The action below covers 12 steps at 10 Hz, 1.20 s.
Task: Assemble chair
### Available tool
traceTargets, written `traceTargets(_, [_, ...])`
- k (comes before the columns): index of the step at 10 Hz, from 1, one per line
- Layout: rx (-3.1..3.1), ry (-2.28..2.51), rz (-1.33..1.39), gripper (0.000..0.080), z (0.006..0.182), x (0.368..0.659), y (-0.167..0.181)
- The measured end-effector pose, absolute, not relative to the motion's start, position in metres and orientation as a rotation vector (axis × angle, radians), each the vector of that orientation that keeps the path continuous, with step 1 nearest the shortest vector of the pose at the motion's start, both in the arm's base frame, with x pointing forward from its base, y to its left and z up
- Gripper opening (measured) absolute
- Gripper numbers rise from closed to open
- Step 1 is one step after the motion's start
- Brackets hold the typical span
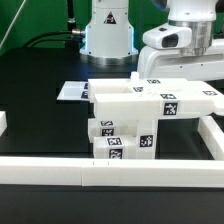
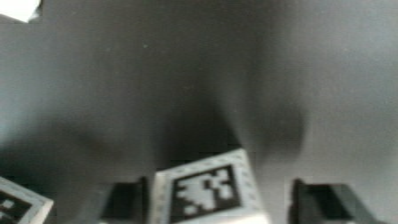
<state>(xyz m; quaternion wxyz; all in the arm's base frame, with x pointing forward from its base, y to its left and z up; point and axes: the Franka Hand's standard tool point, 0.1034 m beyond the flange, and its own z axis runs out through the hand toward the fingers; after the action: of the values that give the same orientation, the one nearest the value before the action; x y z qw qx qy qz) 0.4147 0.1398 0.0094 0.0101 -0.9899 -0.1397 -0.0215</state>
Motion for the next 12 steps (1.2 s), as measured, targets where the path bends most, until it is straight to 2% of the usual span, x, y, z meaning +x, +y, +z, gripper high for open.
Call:
traceTargets(1, [-3.090, -0.436, -0.067, 0.0284, 0.009, 0.415, 0.140])
traceTargets(9, [-3.088, -0.435, -0.074, 0.0284, 0.011, 0.418, 0.141])
traceTargets(10, [-3.087, -0.434, -0.079, 0.0285, 0.014, 0.419, 0.141])
traceTargets(12, [-3.076, -0.430, -0.087, 0.0285, 0.032, 0.424, 0.141])
